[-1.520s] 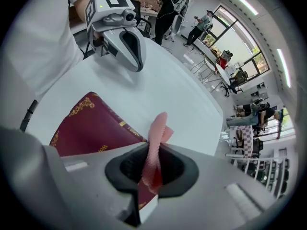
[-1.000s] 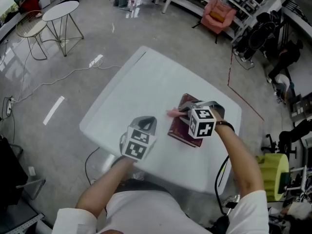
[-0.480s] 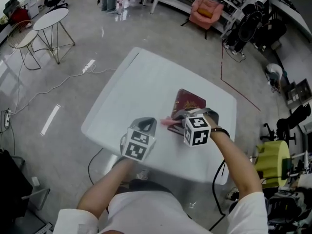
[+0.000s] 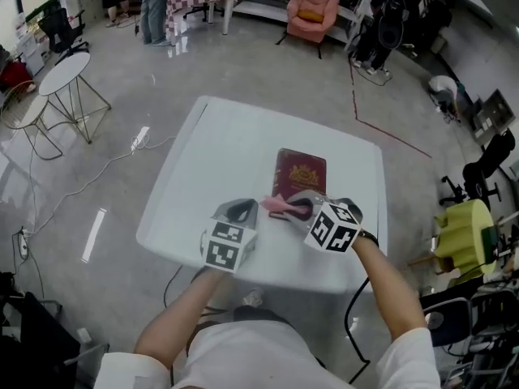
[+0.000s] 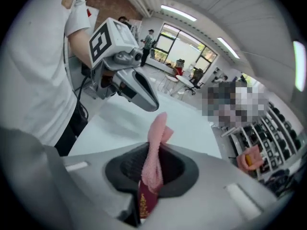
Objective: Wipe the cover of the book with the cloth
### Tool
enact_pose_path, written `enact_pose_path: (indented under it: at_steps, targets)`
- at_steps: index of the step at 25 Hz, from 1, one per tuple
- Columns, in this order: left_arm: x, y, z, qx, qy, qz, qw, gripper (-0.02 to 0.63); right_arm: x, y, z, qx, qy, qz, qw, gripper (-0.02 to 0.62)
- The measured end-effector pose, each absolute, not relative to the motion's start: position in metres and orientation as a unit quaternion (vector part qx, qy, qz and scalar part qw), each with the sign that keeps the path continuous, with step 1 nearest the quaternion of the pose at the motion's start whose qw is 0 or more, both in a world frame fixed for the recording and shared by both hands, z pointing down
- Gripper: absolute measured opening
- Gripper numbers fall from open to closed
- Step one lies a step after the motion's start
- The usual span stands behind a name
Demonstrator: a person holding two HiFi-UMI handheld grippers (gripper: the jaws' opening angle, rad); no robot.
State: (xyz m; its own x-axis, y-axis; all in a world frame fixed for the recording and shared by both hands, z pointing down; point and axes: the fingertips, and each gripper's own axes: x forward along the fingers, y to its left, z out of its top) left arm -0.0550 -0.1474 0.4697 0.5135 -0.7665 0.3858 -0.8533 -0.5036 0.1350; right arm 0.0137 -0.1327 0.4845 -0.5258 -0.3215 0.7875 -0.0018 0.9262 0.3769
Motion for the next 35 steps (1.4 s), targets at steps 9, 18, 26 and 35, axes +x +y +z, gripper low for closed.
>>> enact_pose_path:
  at_steps: [9, 18, 26, 35]
  targets:
    - [-0.017, -0.155, 0.444, 0.875, -0.445, 0.138, 0.132, 0.006, 0.066, -0.143, 0.428, 0.317, -0.894, -0.074, 0.309, 0.04]
    - [0.009, -0.154, 0.418, 0.891, -0.424, 0.126, 0.103, 0.006, 0.12, -0.132, 0.395, 0.467, -0.867, 0.019, 0.175, 0.04]
    - [0.0, -0.15, 0.418, 0.89, -0.428, 0.13, 0.093, 0.006, 0.137, -0.126, 0.401, 0.525, -0.839, 0.062, 0.132, 0.039]
    - [0.003, -0.142, 0.417, 0.893, -0.421, 0.132, 0.09, 0.006, 0.128, -0.117, 0.401, 0.518, -0.843, 0.05, 0.138, 0.039]
